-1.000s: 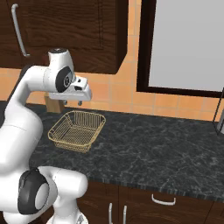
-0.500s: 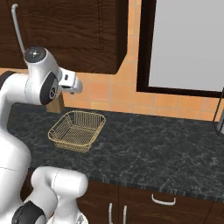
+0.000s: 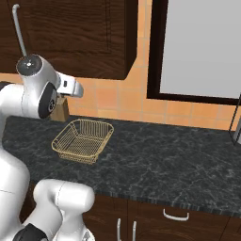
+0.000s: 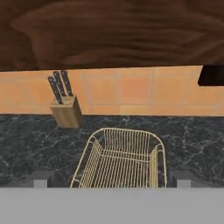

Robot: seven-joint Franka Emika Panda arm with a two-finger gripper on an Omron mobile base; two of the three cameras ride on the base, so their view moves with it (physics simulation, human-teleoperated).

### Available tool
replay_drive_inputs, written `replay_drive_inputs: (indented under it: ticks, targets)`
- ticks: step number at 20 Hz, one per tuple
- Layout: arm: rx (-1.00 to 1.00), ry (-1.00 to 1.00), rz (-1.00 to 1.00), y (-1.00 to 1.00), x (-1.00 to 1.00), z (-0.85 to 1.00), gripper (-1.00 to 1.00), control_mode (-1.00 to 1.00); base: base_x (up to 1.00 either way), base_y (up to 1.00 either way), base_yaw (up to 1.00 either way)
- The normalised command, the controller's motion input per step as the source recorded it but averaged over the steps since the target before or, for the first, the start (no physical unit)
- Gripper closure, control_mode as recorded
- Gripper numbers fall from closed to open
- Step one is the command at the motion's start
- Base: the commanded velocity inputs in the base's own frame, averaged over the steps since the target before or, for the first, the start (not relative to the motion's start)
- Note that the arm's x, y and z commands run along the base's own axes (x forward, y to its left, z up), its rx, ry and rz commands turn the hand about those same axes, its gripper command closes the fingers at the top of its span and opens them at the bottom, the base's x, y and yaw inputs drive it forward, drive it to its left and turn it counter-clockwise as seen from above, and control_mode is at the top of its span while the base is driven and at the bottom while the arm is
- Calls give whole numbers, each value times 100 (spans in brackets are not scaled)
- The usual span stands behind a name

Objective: Open the cabinet, pick up the bread from the cabinet and place it in the basket. Then move the basket to the dining counter.

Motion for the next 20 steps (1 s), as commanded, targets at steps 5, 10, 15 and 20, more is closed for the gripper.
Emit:
replay_drive_inputs:
  ticks: [5,10,15,20]
  targets:
    - [-20,-25,0,97,-4,100,-100,-100,0,0,0]
    - [-25,-2,-7,87,0,94,-100,-100,0,0,0]
    - [-4,0,-1,29,22,28,-100,-100,0,0,0]
    - [8,0,1,37,47,4,-100,-100,0,0,0]
